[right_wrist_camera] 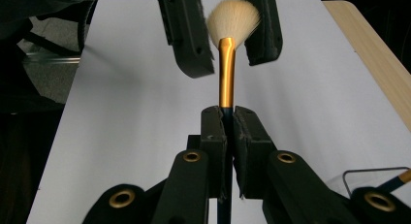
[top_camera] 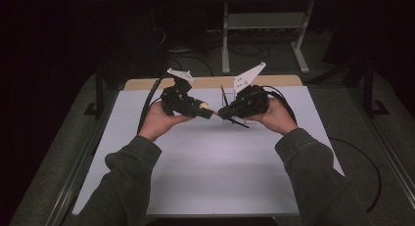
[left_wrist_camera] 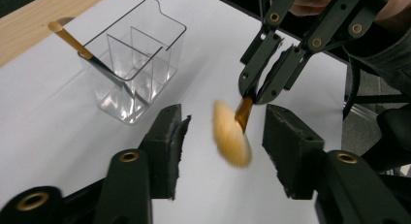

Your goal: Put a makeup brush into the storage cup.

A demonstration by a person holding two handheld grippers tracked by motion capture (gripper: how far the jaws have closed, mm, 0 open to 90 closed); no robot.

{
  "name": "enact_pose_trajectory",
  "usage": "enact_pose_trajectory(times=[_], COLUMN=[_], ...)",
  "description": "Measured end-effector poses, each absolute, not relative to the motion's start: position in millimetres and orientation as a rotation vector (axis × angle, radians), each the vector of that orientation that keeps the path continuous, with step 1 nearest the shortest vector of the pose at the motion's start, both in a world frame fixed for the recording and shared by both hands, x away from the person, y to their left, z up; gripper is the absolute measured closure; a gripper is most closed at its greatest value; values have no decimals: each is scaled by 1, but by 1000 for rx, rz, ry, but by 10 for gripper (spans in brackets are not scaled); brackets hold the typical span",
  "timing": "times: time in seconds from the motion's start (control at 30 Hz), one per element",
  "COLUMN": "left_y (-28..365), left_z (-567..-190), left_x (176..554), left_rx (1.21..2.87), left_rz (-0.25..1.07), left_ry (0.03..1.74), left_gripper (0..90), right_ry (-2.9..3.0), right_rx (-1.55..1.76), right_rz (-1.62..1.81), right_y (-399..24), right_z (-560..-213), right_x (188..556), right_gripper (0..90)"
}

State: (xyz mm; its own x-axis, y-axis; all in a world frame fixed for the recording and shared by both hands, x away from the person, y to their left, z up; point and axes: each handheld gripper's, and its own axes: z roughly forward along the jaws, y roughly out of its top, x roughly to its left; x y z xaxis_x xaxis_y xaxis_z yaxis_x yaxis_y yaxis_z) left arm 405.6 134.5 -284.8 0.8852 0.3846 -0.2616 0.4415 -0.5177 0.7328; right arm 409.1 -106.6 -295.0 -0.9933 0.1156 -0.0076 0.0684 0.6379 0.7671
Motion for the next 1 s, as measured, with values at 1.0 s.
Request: enact_pose_trajectory(times=[1.0], left_y=[128], left_z=[-283], left_x=[398], left_rx=[2225], left_rz=[-102], left_ry=[467], left_gripper=[843], right_ry=[2852], right_rx=[87], right_rz=[1206], right_y=[-96], right_z=[-301], right_x=[406], right_gripper=[762])
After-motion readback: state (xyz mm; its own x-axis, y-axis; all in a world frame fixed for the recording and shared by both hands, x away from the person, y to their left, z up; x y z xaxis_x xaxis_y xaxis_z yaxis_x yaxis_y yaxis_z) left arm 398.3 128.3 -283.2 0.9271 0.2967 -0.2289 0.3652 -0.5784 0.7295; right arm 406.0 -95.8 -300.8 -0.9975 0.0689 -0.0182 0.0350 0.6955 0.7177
